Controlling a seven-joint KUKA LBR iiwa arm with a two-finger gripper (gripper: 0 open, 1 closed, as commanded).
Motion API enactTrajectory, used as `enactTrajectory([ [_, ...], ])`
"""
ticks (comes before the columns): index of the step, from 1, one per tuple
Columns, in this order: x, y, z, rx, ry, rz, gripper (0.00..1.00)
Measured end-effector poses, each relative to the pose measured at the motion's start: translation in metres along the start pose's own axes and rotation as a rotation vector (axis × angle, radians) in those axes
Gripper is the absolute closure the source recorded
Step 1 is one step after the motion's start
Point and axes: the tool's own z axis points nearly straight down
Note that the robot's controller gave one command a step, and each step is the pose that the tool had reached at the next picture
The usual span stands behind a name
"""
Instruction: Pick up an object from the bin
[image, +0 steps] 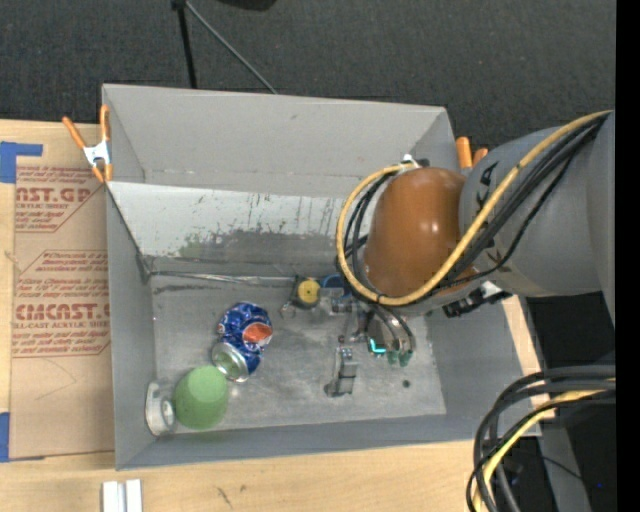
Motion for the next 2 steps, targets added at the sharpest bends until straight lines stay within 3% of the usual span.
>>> enactTrajectory([
  [1,-0.028,0.067,0.013,-0.002,-0.004,-0.053,0.0],
  [2,-0.042,0.099,0.054,-0.001,-0.001,0.082,0.0],
])
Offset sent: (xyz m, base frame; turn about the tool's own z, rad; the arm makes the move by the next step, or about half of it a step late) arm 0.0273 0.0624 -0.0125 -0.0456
